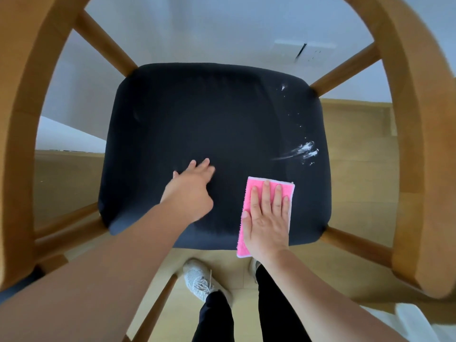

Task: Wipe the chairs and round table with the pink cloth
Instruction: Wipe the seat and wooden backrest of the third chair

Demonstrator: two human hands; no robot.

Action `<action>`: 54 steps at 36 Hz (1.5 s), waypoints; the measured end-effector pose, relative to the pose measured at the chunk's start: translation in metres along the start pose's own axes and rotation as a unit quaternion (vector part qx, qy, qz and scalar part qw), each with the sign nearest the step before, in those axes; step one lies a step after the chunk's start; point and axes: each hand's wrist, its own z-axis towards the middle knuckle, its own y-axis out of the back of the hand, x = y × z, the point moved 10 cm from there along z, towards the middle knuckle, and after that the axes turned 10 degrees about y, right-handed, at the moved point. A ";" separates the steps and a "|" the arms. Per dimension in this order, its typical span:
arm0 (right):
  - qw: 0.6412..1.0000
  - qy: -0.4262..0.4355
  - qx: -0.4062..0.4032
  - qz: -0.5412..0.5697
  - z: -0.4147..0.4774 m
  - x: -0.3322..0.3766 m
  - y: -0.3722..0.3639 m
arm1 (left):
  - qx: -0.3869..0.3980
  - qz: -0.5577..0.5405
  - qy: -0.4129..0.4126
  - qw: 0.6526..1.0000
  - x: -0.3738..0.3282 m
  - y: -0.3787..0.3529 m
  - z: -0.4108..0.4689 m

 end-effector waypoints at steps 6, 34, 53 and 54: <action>0.996 0.076 0.026 -0.035 0.031 0.017 0.004 | -0.119 -0.016 0.025 0.992 0.061 0.045 -0.011; 0.998 0.029 0.003 -0.054 0.118 -0.049 0.041 | -0.045 0.122 -0.057 0.990 -0.008 -0.016 -0.011; 0.995 0.060 -0.035 -0.069 0.242 -0.064 0.092 | 0.081 0.185 -0.017 0.979 -0.017 -0.036 0.005; 0.995 0.062 -0.037 -0.069 0.241 -0.064 0.092 | 0.082 0.187 -0.017 0.979 -0.017 -0.037 0.005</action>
